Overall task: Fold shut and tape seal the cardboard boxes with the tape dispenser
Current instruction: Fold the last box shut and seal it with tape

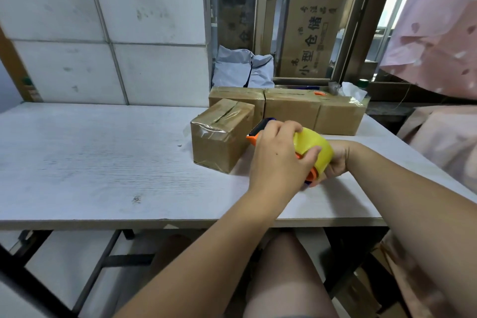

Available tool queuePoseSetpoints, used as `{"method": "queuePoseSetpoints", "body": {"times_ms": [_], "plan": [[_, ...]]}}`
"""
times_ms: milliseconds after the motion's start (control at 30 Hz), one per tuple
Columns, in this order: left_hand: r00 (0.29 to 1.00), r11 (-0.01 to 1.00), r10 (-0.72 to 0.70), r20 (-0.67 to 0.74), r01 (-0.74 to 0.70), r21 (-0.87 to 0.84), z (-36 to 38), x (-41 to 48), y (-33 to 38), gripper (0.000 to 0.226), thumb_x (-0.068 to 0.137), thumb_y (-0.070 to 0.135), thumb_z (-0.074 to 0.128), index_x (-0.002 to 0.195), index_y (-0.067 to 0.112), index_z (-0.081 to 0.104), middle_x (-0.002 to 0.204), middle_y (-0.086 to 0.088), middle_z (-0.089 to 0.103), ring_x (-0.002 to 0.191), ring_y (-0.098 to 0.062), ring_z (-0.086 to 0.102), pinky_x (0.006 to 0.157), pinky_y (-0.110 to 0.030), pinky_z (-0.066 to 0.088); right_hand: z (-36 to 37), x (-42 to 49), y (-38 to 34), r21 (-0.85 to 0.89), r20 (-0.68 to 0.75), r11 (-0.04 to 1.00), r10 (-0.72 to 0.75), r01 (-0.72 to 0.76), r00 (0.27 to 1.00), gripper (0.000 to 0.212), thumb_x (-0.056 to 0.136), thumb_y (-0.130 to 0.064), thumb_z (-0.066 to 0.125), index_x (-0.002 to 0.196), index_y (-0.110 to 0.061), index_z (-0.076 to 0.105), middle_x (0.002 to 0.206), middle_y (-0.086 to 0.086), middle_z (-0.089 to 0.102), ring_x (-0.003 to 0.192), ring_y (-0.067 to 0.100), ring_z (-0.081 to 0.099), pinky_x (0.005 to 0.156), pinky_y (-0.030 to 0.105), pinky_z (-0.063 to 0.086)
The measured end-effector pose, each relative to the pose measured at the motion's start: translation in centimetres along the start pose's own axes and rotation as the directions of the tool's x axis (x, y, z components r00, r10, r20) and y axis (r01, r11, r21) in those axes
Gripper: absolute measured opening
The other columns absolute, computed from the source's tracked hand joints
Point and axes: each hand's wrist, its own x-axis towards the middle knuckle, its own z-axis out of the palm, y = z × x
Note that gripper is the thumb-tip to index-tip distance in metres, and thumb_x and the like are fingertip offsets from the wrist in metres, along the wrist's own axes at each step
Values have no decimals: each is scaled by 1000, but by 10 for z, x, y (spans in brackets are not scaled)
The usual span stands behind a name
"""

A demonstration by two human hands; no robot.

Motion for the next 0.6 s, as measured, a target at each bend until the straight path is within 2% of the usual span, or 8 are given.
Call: {"method": "queuePoseSetpoints", "body": {"times_ms": [33, 67, 100, 167, 233, 333, 400, 600], "plan": [[1000, 1000, -7, 1, 7, -2, -2, 2, -1, 29, 83, 29, 68, 108, 16, 60, 107, 1, 54, 100, -17, 50, 84, -30, 44, 0, -4, -3, -12, 60, 1000, -9, 10, 998, 22, 79, -21, 75, 90, -4, 67, 117, 26, 63, 80, 29, 69, 85, 43, 56], [1000, 1000, -14, -3, 14, -5, -3, 3, -2, 22, 87, 27, 65, 106, 16, 61, 104, 1, 55, 97, -15, 51, 83, -30, 45, 4, -10, -5, -22, 150, 999, -21, 25, 988, 42, 50, -23, 93, 80, -2, 71, 98, 25, 70, 70, 27, 70, 68, 38, 60], [1000, 1000, -16, -10, 16, -6, -4, 5, -3, 18, 89, 25, 62, 103, 15, 62, 101, 1, 56, 93, -14, 52, 82, -30, 45, 4, -11, -7, -17, 239, 1000, -22, 26, 971, 63, 23, -21, 98, 77, 0, 72, 83, 22, 71, 66, 27, 71, 55, 34, 59], [1000, 1000, 4, -21, -4, 25, -6, 6, -7, 14, 92, 25, 59, 98, 13, 63, 97, 0, 57, 90, -15, 52, 77, -31, 45, 3, -13, -7, -18, 330, 1000, -1, 7, 944, 83, 11, -20, 98, 85, 3, 68, 79, 19, 71, 69, 27, 72, 50, 32, 57], [998, 995, 50, -25, -48, 85, -5, 6, -11, 14, 93, 25, 57, 94, 12, 63, 95, -1, 58, 87, -17, 52, 71, -32, 45, 0, -7, -5, 6, 315, 1000, -10, 8, 949, 70, 21, -20, 98, 83, 2, 73, 82, 18, 71, 72, 26, 72, 52, 31, 58], [990, 970, 136, -27, -128, 206, -1, 5, -15, 17, 94, 22, 55, 88, 8, 61, 90, -6, 58, 81, -23, 53, 60, -32, 37, 4, -5, -3, -19, 208, 1000, -6, 10, 978, 17, 74, -16, 74, 81, 0, 73, 80, 14, 72, 70, 22, 72, 55, 31, 59], [990, 967, 135, -30, -125, 222, -1, 7, -17, 18, 95, 22, 54, 87, 7, 60, 89, -7, 59, 81, -24, 53, 61, -31, 33, 1, 1, -2, 10, 149, 1000, -13, 12, 989, 23, 93, -10, 45, 89, 0, 65, 77, 13, 71, 67, 20, 71, 54, 29, 58], [999, 969, 42, 30, -48, 242, -12, 15, -12, 20, 101, 27, 42, 94, 11, 52, 88, -7, 60, 79, -26, 52, 64, -34, 33, 2, -1, 0, 14, 182, 998, -69, 68, 981, 44, 94, -11, 40, 70, -9, 78, 76, 10, 70, 69, 17, 71, 64, 31, 59]]}}
